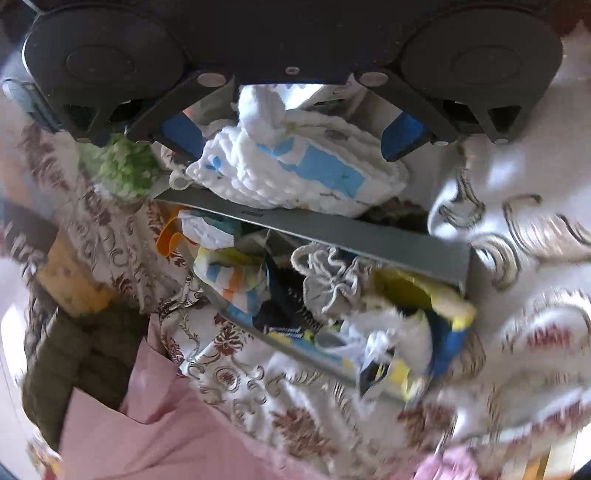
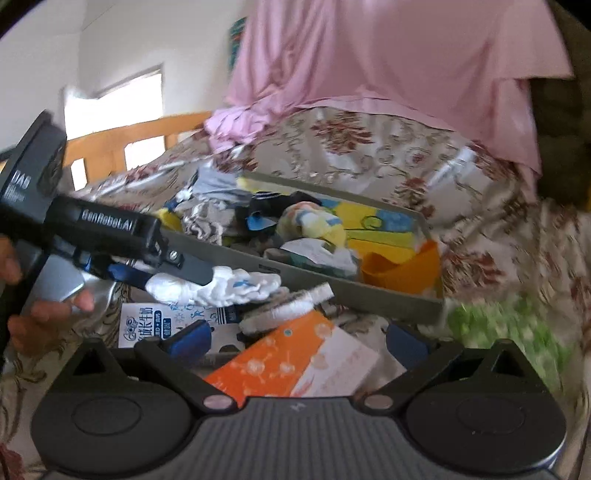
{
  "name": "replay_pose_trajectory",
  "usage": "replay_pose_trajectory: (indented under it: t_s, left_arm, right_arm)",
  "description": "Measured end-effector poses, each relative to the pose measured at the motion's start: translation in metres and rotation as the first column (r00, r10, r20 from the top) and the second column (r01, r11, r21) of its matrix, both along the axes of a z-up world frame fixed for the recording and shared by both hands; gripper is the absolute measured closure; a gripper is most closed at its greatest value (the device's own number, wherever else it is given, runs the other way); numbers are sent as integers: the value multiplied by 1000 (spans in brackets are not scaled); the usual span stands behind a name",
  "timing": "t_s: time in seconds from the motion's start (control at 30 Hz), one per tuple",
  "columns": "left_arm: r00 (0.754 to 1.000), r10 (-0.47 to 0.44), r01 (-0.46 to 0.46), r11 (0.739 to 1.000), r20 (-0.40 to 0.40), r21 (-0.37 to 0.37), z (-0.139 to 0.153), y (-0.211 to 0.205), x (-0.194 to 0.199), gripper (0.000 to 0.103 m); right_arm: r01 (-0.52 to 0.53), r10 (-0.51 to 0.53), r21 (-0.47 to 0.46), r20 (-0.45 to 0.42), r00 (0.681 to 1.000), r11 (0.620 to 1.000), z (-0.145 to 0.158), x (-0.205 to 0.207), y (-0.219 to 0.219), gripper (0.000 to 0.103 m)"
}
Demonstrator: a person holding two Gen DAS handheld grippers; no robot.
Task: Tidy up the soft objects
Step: 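Lower the left tool onto the white blue-print cloth and close it, then grasp a white sock with the right tool while the left lifts the cloth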
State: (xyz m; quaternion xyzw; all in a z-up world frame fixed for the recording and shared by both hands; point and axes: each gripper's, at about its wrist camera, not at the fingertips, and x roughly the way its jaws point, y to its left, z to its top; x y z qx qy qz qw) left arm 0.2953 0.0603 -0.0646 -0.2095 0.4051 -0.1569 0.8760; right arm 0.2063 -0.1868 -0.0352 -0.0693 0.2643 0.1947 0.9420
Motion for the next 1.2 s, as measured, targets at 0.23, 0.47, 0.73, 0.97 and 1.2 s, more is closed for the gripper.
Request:
replay_pose_trajectory:
  t_s: [0.23, 0.47, 0.73, 0.97, 1.2]
  left_arm:
    - [995, 24, -45, 976, -98, -212, -16, 12, 17, 1]
    - [989, 44, -85, 952, -145, -294, -26, 21, 21, 13]
    - [984, 49, -105, 938, -173, -329, -31, 31, 22, 36]
    - [975, 77, -163, 886, -209, -434, -33, 46, 21, 57]
    - [971, 51, -159, 868, -235, -469, -40, 42, 20, 60]
  right_arm:
    - [-123, 114, -83, -111, 987, 989, 5, 44, 12, 0]
    - [-163, 164, 23, -259, 952, 986, -4, 87, 11, 5]
    - [-168, 160, -2, -282, 946, 986, -5, 95, 23, 24]
    - [-148, 165, 84, -257, 952, 985, 10, 84, 23, 28]
    - [-126, 174, 169, -307, 936, 977, 6, 87, 20, 27]
